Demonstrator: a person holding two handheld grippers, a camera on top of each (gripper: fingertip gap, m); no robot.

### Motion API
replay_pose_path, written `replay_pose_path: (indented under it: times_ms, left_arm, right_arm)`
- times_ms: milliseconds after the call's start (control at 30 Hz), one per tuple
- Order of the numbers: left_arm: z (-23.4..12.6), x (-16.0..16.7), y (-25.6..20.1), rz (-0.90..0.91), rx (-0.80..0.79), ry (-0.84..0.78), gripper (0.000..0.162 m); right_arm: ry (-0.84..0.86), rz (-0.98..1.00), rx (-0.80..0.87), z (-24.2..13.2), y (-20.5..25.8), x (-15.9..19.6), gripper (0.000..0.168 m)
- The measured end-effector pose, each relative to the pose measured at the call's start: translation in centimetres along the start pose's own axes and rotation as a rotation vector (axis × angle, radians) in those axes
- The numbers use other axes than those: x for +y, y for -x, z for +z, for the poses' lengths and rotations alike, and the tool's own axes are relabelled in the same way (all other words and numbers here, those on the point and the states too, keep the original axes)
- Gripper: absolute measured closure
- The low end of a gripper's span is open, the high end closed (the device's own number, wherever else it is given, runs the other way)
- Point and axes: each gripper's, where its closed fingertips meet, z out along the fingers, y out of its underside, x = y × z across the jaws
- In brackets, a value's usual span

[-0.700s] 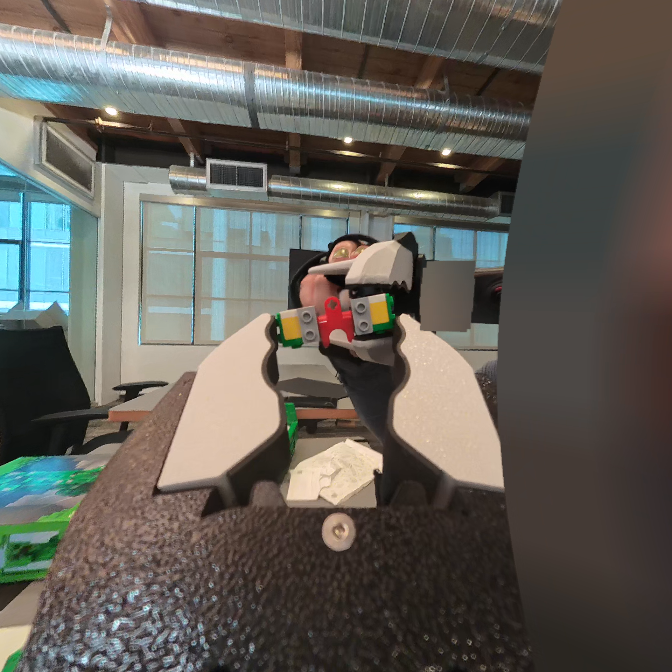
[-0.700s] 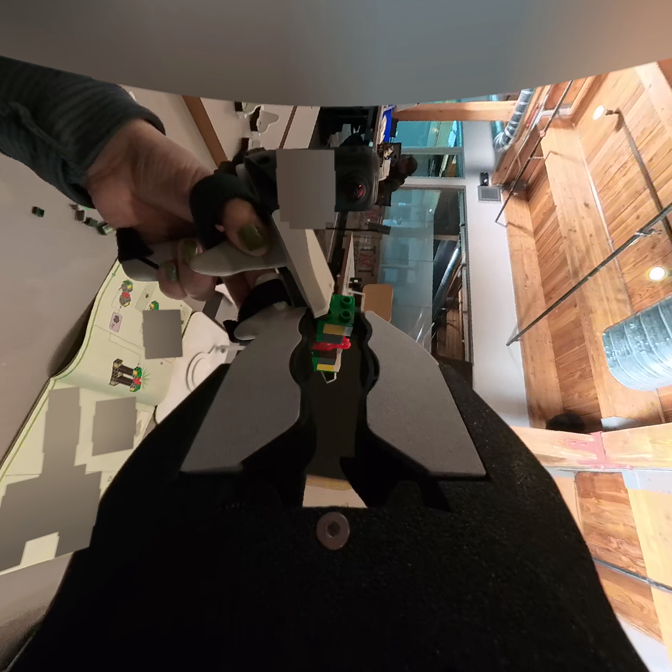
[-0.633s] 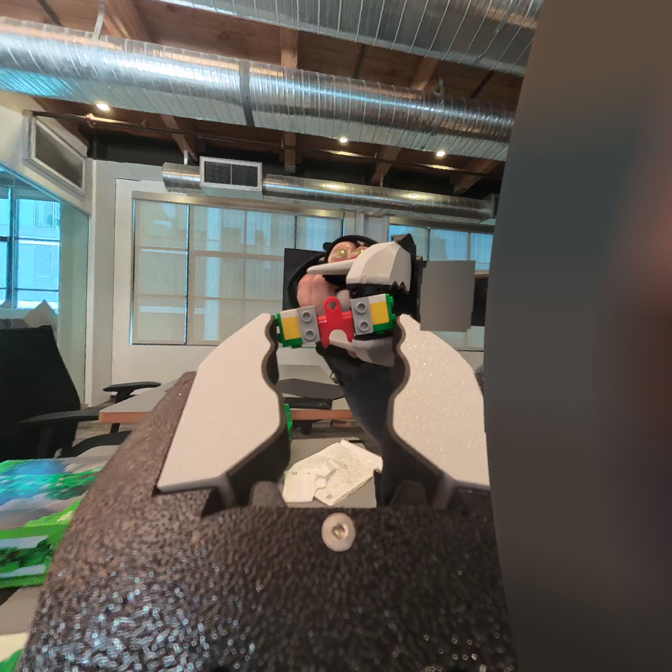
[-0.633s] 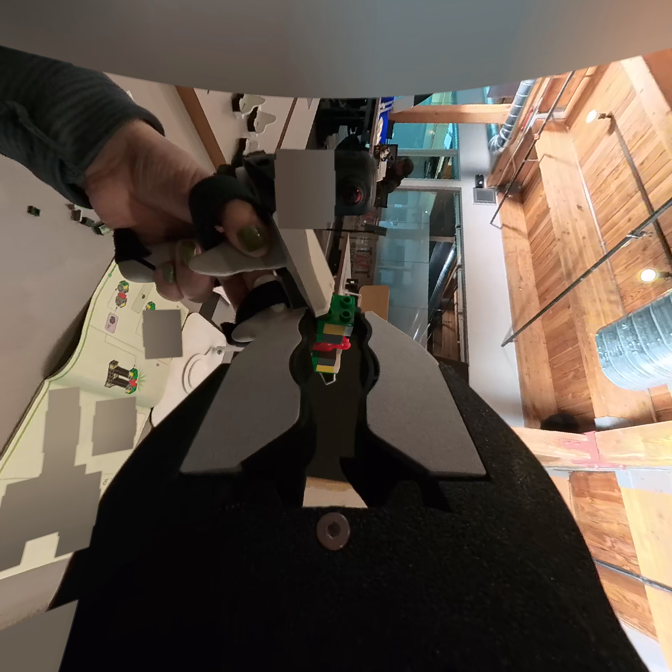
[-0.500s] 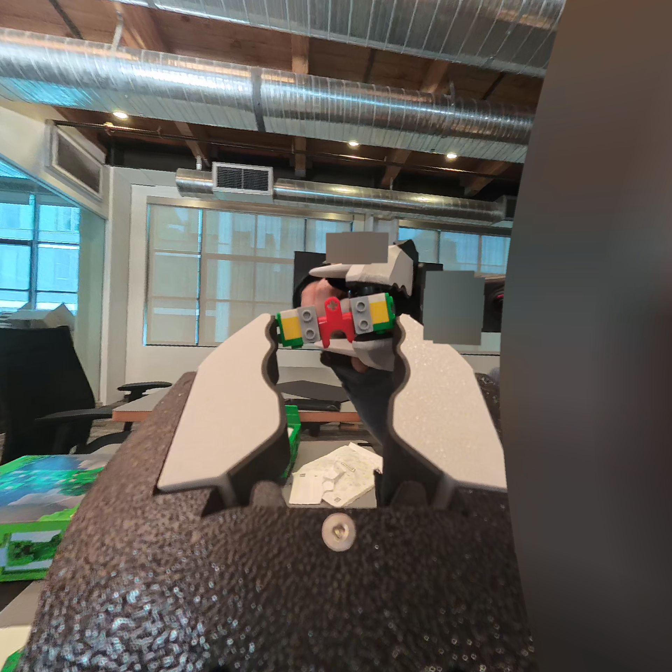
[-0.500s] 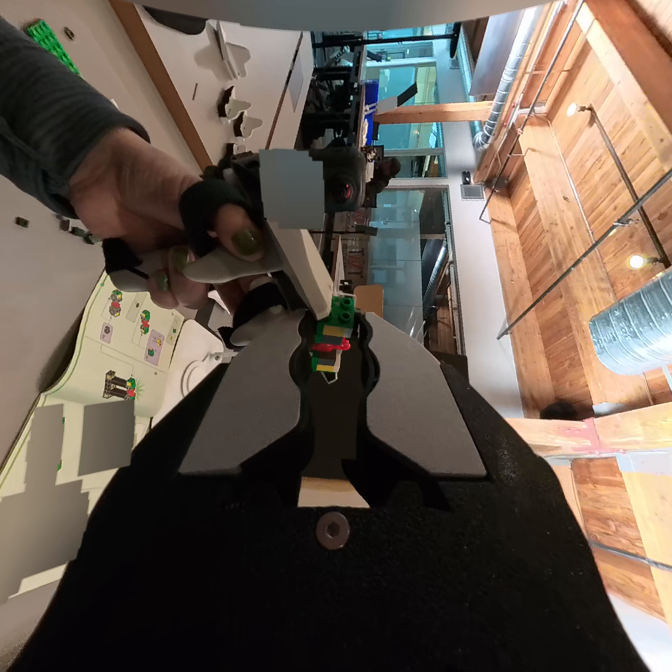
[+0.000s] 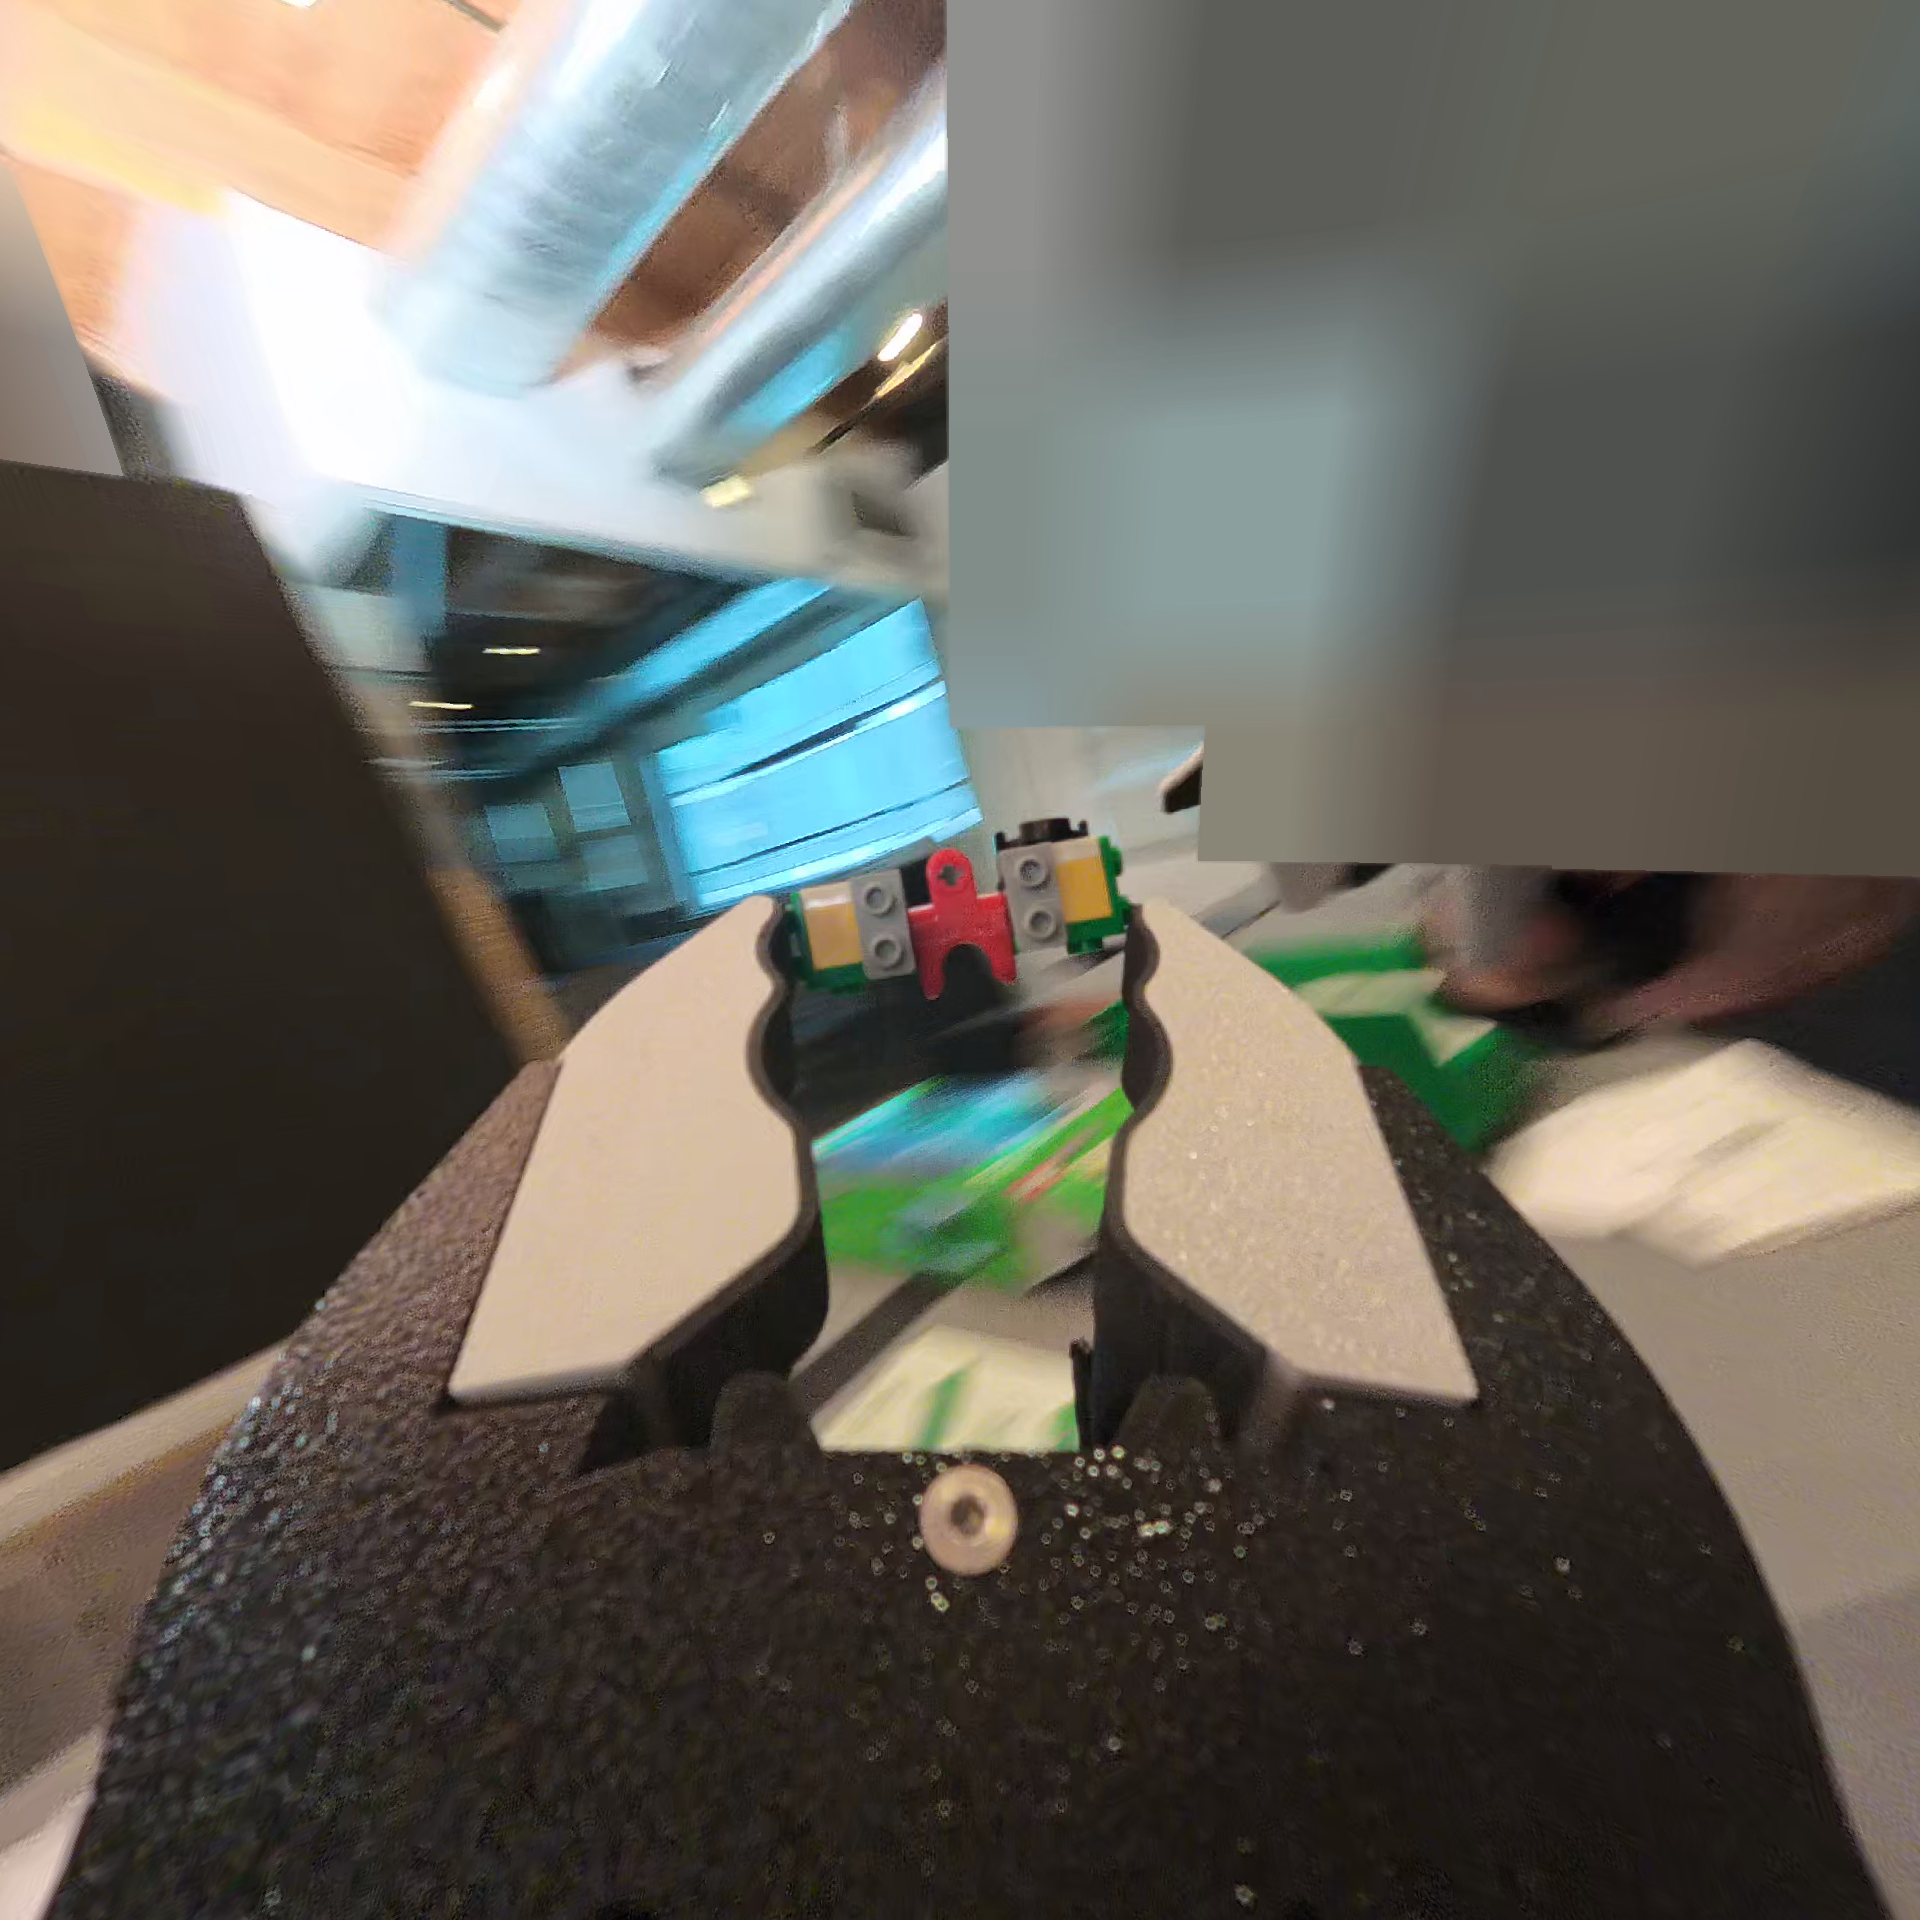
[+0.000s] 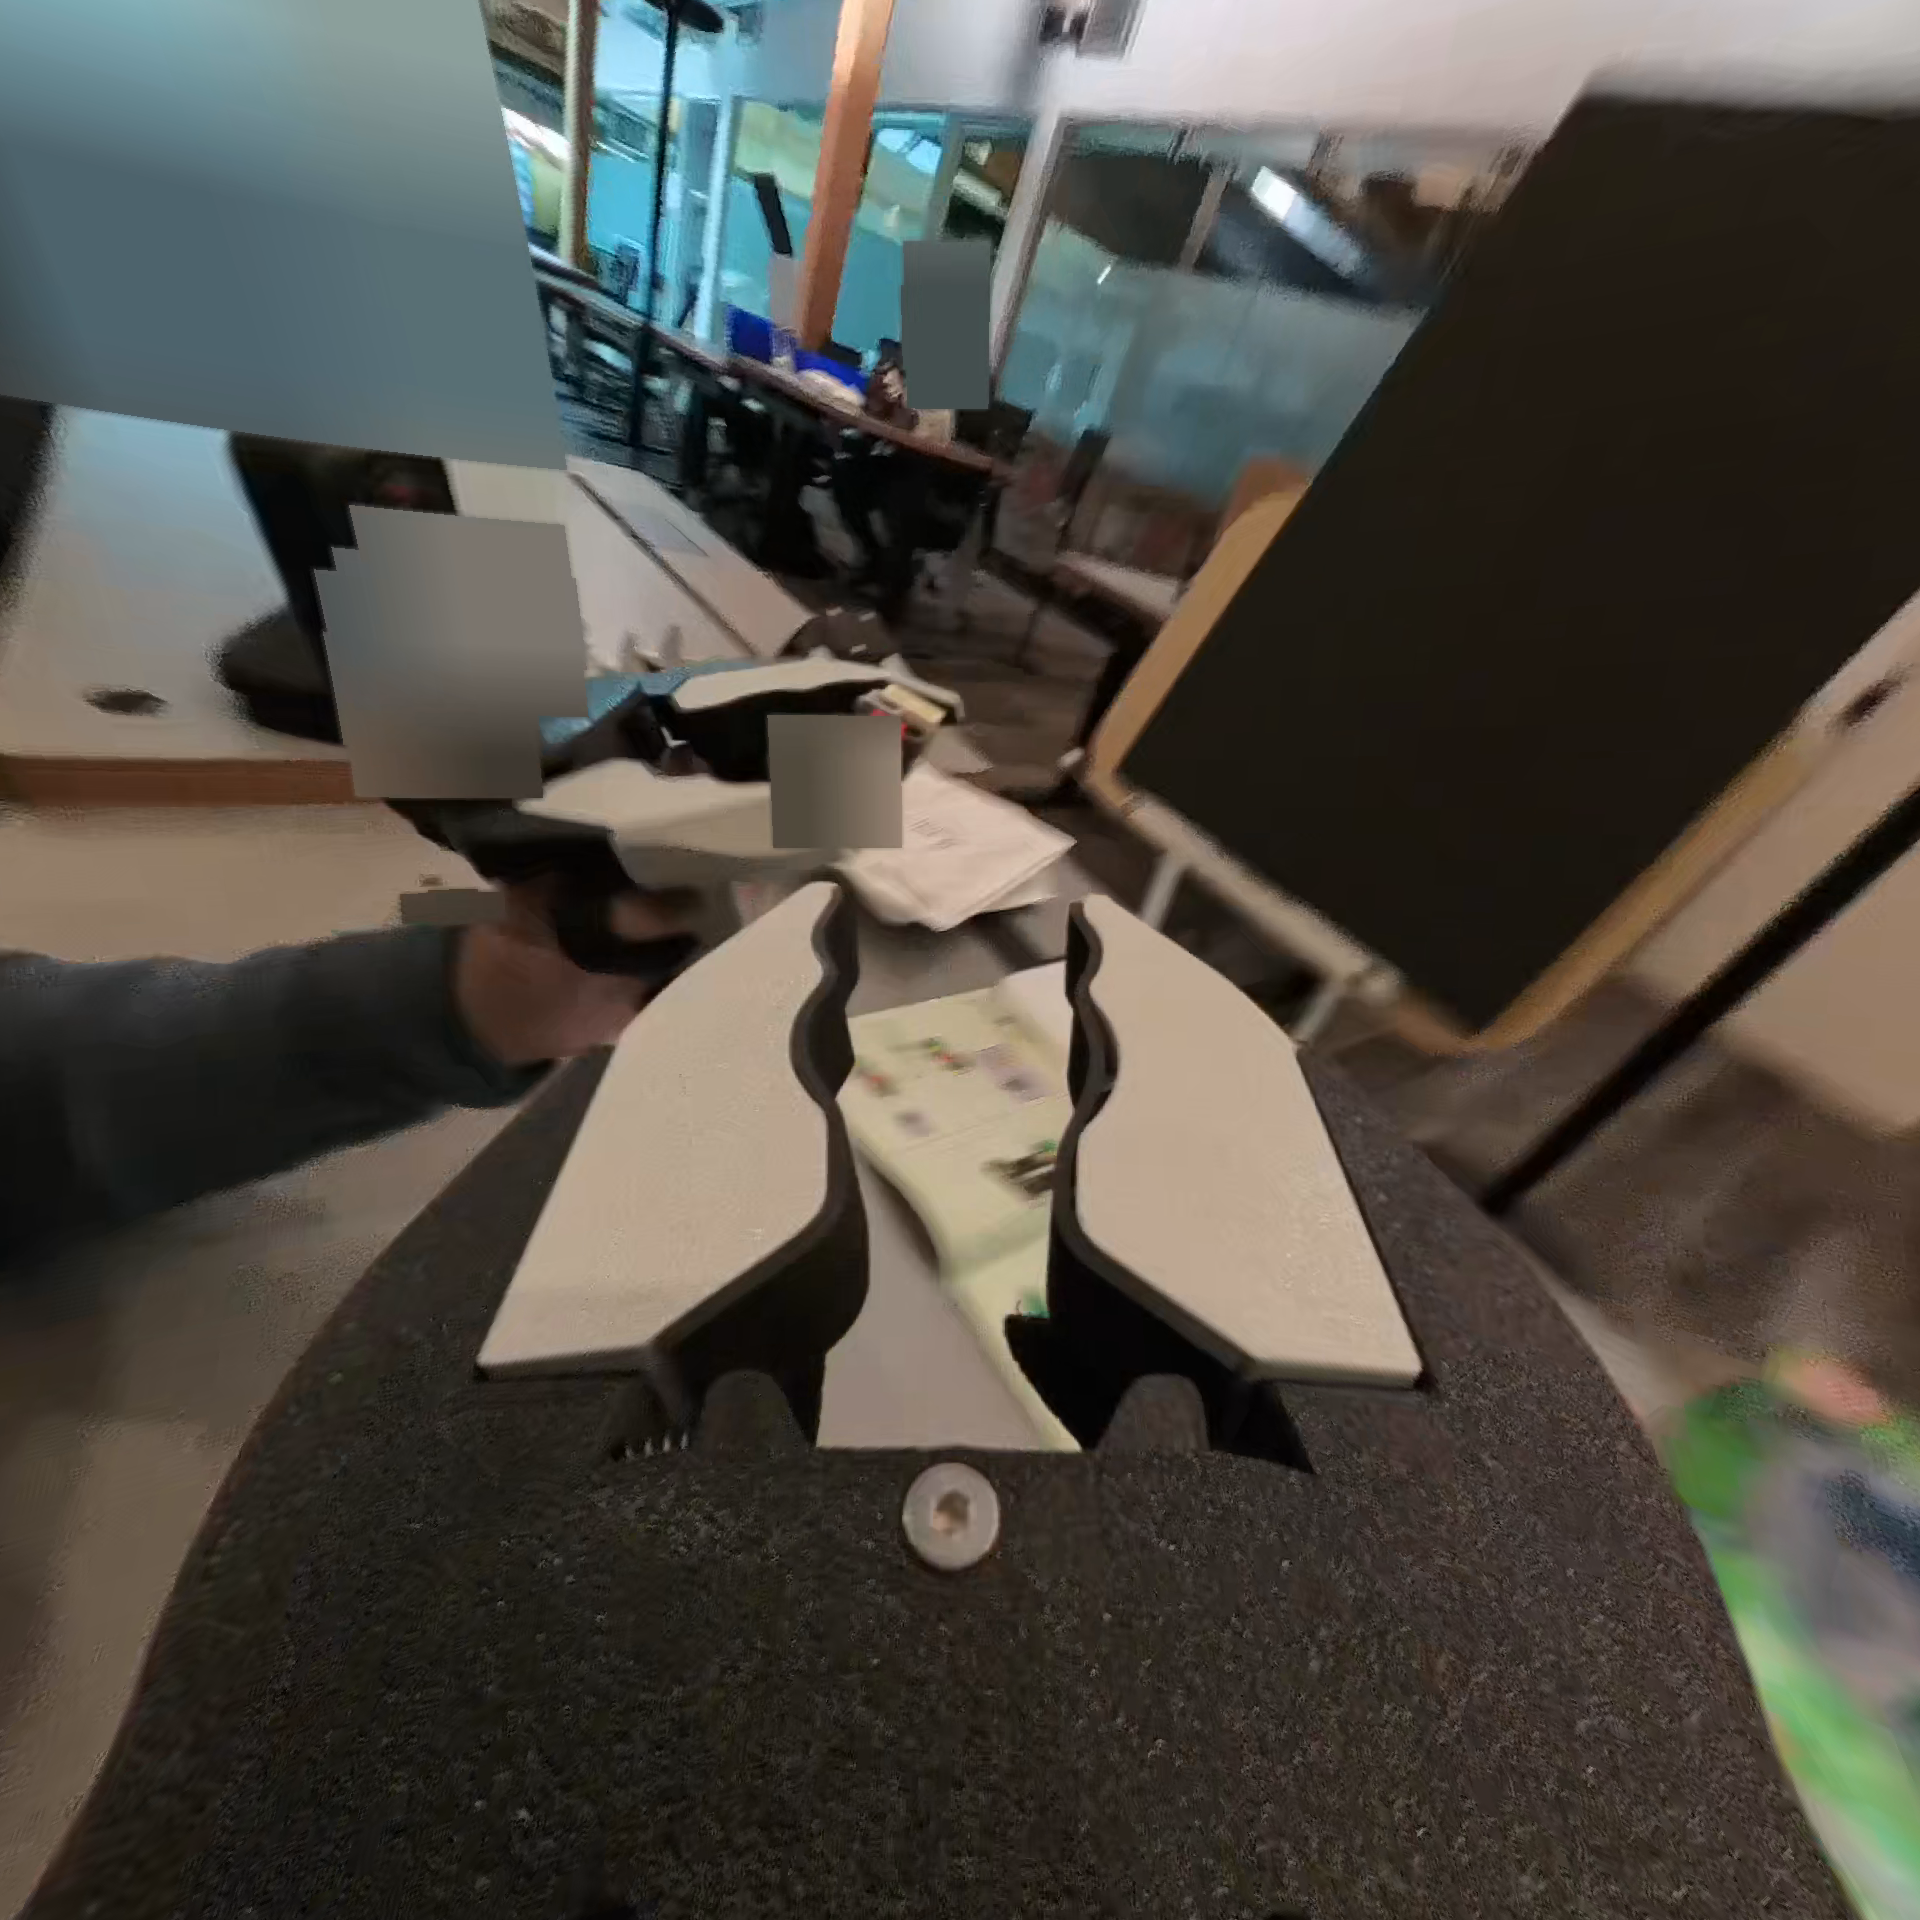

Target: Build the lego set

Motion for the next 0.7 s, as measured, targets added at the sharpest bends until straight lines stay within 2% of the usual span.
replay_pose_path:
  times_ms: [100,167,333,400,433,533,633,700]
  left_arm:
    - [-0.7,2.8,-1.7,0.203,-0.055,0.119,0.102]
    - [-1.4,4.5,-1.6,0.283,-0.122,0.205,0.102]
    - [-2.0,6.6,-2.9,0.386,-0.124,0.294,0.101]
    - [-2.0,7.2,-3.6,0.405,-0.097,0.311,0.101]
    - [-2.0,7.7,-3.6,0.41,-0.096,0.337,0.101]
    - [-2.4,9.1,-4.0,0.324,-0.063,0.386,0.099]
    - [-3.5,11.6,-4.1,0.154,-0.041,0.501,0.059]
    - [-5.1,13.0,-3.9,0.121,-0.025,0.56,0.053]
  right_arm:
    - [0.082,0.187,-0.052,2.5,1.7,4.0,0.124]
    - [0.076,0.278,-0.089,3.3,2.3,4.8,0.127]
    - [0.19,0.324,-0.14,4.2,3.1,7.0,0.133]
    - [0.227,0.347,-0.176,4.4,3.6,7.7,0.136]
    - [0.246,0.35,-0.202,4.4,3.9,8.0,0.146]
    - [0.292,0.337,-0.202,4.3,4.0,9.5,0.146]
    - [0.343,0.306,-0.192,3.7,3.9,11.9,0.146]
    - [0.403,0.253,-0.225,3.0,4.5,14.4,0.146]
